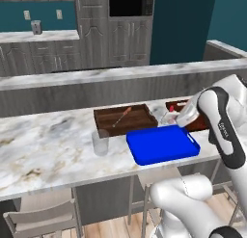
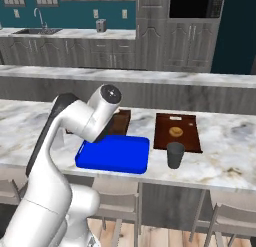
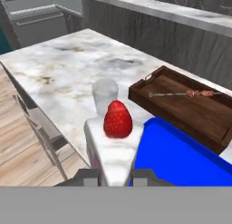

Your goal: Take the cakes from the fridge and place them on the empty tray on the dining counter.

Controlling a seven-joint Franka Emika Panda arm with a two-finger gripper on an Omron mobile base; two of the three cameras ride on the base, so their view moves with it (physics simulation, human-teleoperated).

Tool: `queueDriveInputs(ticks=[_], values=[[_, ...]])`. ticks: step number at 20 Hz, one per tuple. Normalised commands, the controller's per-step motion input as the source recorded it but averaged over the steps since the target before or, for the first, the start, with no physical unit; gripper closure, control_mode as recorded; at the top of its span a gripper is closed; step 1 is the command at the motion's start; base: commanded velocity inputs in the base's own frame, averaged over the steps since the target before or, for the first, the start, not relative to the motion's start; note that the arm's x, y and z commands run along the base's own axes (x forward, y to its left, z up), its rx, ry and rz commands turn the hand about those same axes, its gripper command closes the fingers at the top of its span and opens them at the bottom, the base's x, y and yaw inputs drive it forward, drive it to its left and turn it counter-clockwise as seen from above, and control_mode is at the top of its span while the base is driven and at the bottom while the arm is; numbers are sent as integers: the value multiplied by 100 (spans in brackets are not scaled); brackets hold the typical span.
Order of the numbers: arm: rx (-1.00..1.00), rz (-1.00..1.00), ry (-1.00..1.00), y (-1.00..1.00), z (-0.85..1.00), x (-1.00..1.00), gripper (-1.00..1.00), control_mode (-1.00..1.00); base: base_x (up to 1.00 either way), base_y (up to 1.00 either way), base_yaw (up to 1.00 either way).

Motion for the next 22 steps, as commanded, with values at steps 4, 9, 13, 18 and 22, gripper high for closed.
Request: queueDriveInputs(ticks=[4, 9, 13, 18, 22], values=[[0, 4, 0, -6, -51, 33, 100, -100, 0, 0, 0], [0, 6, -10, 0, -55, 24, 100, -100, 0, 0, 0], [0, 1, -34, 0, -57, 14, 100, -100, 0, 0, 0], [-5, 1, -28, 0, -58, 15, 100, -100, 0, 0, 0], [0, 1, 5, 0, -6, 46, 100, -100, 0, 0, 0]])
